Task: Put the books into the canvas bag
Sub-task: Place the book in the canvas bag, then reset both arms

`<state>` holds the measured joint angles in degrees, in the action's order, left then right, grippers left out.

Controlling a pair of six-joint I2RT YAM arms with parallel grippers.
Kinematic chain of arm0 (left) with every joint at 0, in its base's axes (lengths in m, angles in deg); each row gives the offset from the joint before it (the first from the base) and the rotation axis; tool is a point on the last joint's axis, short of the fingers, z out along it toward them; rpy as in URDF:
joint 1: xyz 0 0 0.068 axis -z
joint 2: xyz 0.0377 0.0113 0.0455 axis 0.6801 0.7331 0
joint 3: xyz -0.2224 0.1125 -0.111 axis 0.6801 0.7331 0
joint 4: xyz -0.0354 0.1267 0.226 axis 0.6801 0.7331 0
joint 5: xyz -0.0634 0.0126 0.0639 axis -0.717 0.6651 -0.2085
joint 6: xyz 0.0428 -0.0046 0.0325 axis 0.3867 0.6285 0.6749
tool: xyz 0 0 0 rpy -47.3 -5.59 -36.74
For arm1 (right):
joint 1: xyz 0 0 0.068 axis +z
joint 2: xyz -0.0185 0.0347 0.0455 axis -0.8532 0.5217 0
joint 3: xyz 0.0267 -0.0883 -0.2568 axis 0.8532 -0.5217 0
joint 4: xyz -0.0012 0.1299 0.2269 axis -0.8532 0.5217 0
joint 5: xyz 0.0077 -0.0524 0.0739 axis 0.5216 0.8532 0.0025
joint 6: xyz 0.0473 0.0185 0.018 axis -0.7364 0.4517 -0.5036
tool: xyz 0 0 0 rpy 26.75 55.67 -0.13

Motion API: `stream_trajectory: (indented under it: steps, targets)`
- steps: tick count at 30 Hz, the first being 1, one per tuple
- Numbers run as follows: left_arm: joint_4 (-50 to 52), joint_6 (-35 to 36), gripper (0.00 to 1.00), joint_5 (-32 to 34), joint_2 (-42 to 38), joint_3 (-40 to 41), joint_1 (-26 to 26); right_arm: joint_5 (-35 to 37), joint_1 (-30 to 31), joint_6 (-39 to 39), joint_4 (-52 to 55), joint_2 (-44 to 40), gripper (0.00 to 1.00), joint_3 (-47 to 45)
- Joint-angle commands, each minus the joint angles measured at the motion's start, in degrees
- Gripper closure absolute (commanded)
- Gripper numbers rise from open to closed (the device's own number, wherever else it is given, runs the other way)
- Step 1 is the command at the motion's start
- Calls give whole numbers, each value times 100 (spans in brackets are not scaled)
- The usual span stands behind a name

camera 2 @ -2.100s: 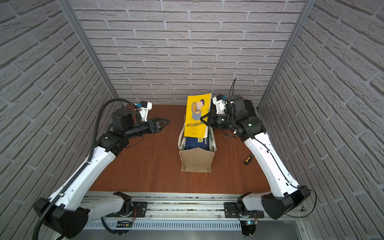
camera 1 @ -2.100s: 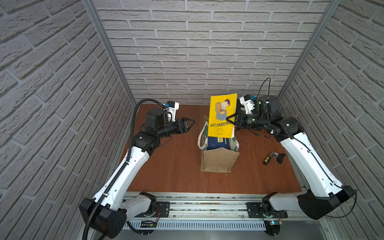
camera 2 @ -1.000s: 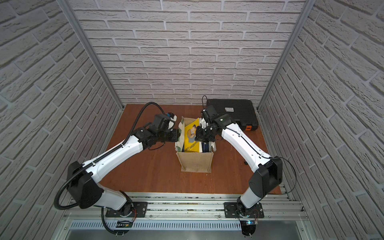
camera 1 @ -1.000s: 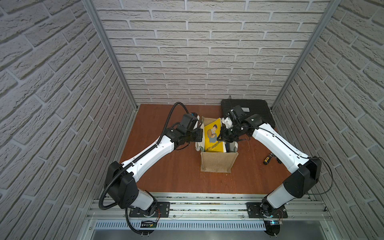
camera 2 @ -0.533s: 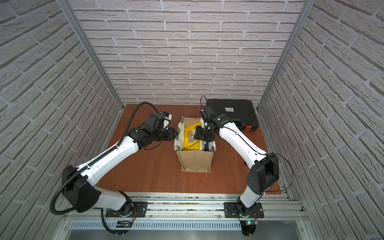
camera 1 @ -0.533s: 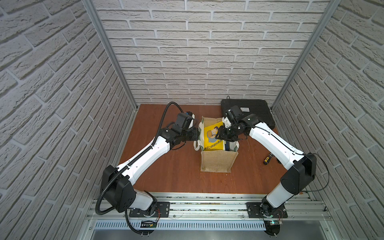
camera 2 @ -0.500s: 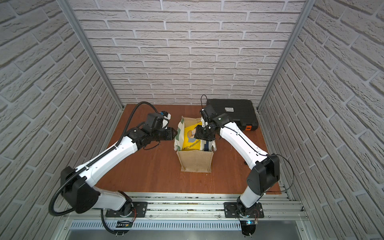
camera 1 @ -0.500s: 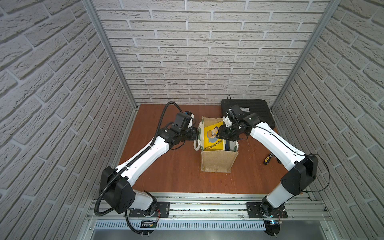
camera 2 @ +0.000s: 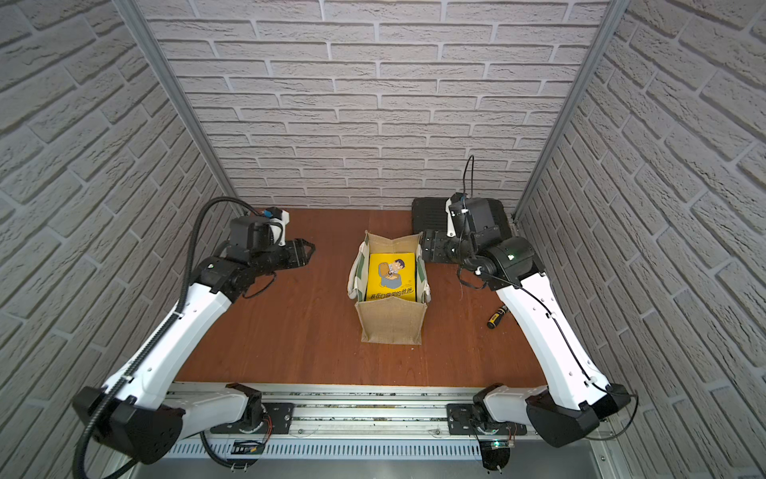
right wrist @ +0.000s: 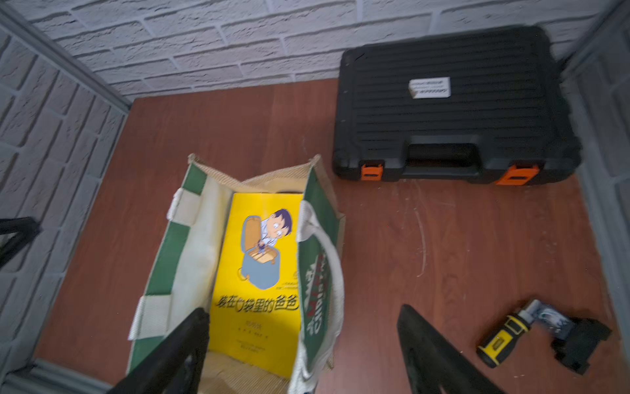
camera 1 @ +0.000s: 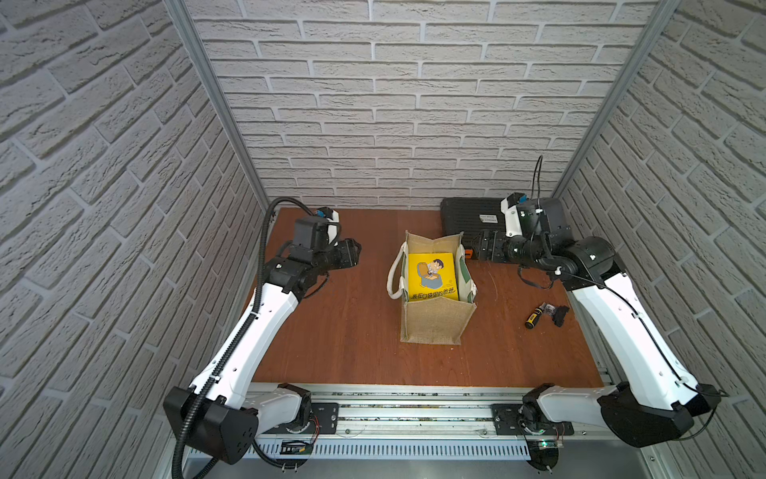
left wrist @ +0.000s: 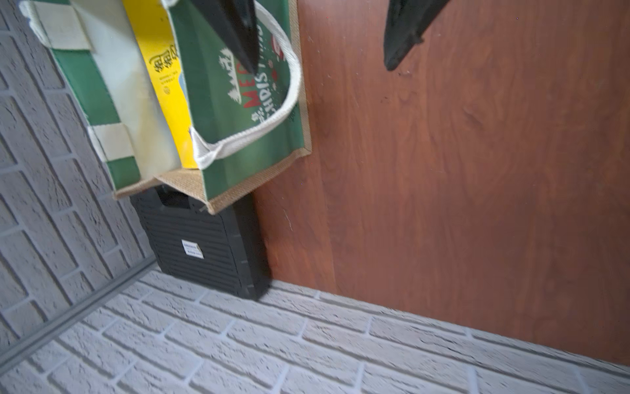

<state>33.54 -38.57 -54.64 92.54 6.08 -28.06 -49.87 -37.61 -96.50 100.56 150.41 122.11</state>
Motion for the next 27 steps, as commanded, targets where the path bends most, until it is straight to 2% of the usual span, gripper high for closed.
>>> stream_trajectory:
  steps: [1, 4, 7, 8, 12, 15, 20, 27]
  targets:
    - [-74, 307, 31, -451, -288, 348, -646, 1186, -162, 373, -316, -298, 2, -593]
    - [-305, 457, 19, -484, -468, 704, -1315, 1712, -412, 345, -959, -738, 1, -1435]
    - [-709, 657, 3, -480, -627, 1139, -1898, 1751, -789, 223, -1788, -1185, 1, -2543]
    - [-906, 735, 2, -416, -700, 1360, -2050, 1726, -906, 239, -2085, -1313, 1, -2942]
    - [-2191, 1314, 2, -205, -1131, 2492, -2340, 1631, -1187, 461, -3124, -1470, 1, -4087]
    - [-3123, 1462, 2, 55, -1476, 3341, -2357, 1626, -1263, 581, -3427, -1173, 1, -4423]
    - [-3861, 1781, 2, -142, -1820, 4258, -2361, 1657, -1322, 516, -3567, -476, 1, -4484]
    - [-4328, 1584, 2, 286, -2202, 5084, -2340, 1361, -1348, 568, -4576, -179, 1, -5019]
